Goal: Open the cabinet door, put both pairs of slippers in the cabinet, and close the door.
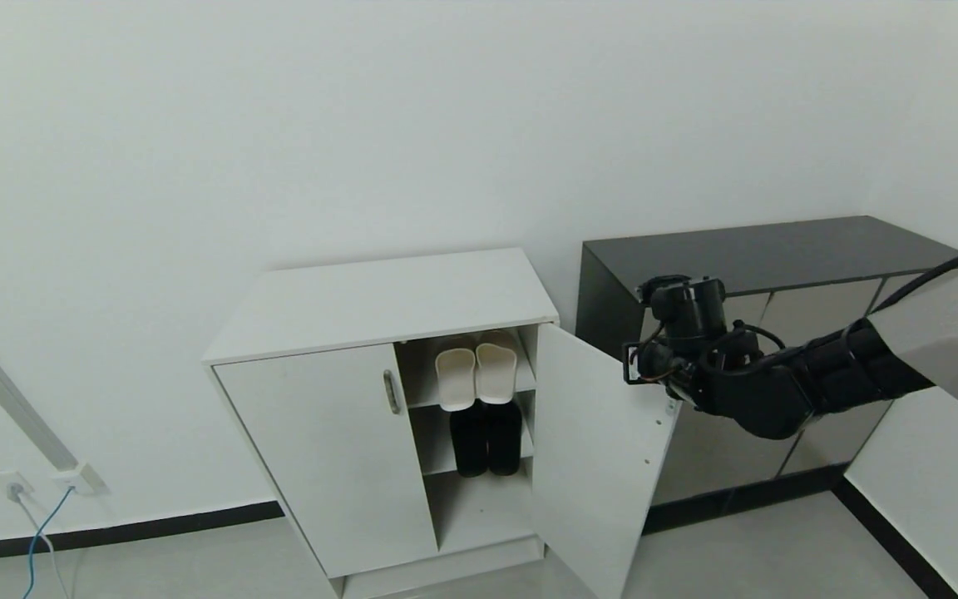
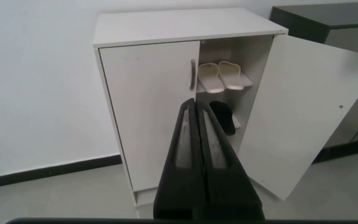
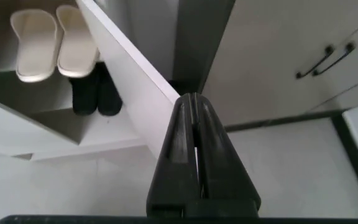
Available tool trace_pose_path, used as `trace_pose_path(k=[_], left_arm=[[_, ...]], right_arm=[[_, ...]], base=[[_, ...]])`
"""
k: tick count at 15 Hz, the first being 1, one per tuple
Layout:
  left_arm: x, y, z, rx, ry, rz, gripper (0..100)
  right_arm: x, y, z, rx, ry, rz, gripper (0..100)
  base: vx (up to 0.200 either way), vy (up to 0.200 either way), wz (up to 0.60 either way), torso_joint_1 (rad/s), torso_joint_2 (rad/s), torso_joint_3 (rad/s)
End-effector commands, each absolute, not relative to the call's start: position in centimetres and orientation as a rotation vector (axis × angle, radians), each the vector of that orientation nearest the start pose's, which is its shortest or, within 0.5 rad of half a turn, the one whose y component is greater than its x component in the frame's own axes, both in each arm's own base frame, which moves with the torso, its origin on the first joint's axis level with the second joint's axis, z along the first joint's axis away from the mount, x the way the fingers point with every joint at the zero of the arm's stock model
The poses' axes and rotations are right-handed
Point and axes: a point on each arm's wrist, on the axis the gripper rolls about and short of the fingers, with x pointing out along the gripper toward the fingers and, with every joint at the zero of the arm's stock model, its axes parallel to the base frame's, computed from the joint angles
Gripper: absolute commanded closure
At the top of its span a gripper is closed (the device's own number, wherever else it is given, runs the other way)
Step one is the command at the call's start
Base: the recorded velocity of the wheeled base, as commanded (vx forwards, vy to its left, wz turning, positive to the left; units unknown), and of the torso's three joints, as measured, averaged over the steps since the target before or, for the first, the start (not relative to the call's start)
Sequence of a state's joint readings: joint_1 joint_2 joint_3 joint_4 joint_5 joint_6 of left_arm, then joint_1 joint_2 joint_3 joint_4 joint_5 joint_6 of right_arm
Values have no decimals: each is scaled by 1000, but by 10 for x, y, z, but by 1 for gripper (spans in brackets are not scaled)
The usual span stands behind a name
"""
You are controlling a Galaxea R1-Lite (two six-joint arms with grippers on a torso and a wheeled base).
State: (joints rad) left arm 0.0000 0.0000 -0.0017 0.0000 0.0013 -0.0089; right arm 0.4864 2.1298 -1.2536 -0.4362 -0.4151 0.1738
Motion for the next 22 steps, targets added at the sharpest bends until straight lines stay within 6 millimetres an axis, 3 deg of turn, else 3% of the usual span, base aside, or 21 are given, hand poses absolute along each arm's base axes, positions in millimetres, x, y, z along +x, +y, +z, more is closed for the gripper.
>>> trace_pose_path(k=[1, 6, 14, 18, 22], left_arm=[[-23, 0, 76, -9, -2, 2, 100], [-23, 0, 76, -9, -2, 0, 100], [-23, 0, 76, -9, 0, 0, 100], [-23, 0, 76, -9, -2, 2, 100], [-23, 0, 76, -9, 0, 2, 100]], right_arm=[[392, 178, 111, -16, 431, 6, 100], [402, 173, 91, -27, 464, -18, 100], [401, 177, 87, -33, 472, -10, 100], [382, 196, 92, -48, 476, 44, 100], [344, 222, 99, -40, 492, 128, 100]], base=[[0, 0, 0, 0, 0, 0], [0, 0, 0, 0, 0, 0], [0, 0, 0, 0, 0, 0], [0, 0, 0, 0, 0, 0], [0, 0, 0, 0, 0, 0]])
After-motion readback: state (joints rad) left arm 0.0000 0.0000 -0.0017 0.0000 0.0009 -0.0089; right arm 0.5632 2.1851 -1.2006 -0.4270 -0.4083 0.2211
